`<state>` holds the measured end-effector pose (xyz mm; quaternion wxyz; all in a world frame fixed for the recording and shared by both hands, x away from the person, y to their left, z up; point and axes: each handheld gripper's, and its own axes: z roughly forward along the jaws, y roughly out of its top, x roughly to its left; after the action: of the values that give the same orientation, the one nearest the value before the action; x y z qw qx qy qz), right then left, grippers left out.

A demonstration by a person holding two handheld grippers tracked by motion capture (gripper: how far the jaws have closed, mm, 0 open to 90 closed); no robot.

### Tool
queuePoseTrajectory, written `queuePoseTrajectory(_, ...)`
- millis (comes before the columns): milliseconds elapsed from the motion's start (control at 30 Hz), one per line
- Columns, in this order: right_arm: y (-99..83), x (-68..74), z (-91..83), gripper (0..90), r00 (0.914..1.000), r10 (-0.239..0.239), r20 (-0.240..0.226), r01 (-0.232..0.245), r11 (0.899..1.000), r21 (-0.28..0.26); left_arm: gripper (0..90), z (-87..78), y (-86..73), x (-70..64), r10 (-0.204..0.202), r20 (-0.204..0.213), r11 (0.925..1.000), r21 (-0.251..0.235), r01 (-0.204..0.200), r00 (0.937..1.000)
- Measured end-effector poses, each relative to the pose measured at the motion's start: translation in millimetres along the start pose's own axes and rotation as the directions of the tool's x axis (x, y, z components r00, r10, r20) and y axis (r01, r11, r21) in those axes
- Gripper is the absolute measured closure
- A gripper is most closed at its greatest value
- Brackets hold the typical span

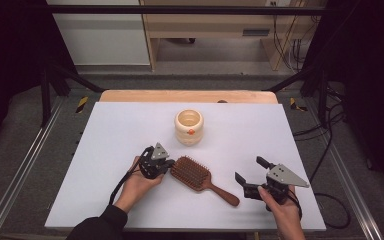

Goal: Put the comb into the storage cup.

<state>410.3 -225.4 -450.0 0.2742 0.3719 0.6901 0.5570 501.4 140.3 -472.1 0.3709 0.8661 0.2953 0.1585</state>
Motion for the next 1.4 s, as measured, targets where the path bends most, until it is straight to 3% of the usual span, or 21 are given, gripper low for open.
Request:
queuePoseTrajectory(667,-0.1,-0.1,0.1,6.5,1.0000,0.008,-0.003,-0.008,1.000,0.002,90.0,7.6,8.2,-23.8,0.038,0.045,0.9993,-0.007,-0.038,0.9983)
queuePoseTrajectory(1067,0.0,-0.6,-0.2,6.4,0.9999,0.010,-0.004,-0.010,1.000,0.007,90.0,13.9,14.7,-42.1,0.067,0.084,0.9977,-0.015,-0.066,0.9942)
queuePoseTrajectory(1300,0.1,-0.5,-0.4,6.0,0.9999,0.014,0.002,-0.014,1.000,0.006,90.0,15.0,15.5,-45.8,0.070,0.085,0.9974,-0.022,-0.069,0.9939)
queuePoseTrajectory(1400,0.3,-0.4,-0.6,5.6,0.9998,0.019,0.004,-0.019,1.000,0.001,90.0,12.6,13.8,-46.0,0.071,0.049,0.9968,-0.041,-0.069,0.9963)
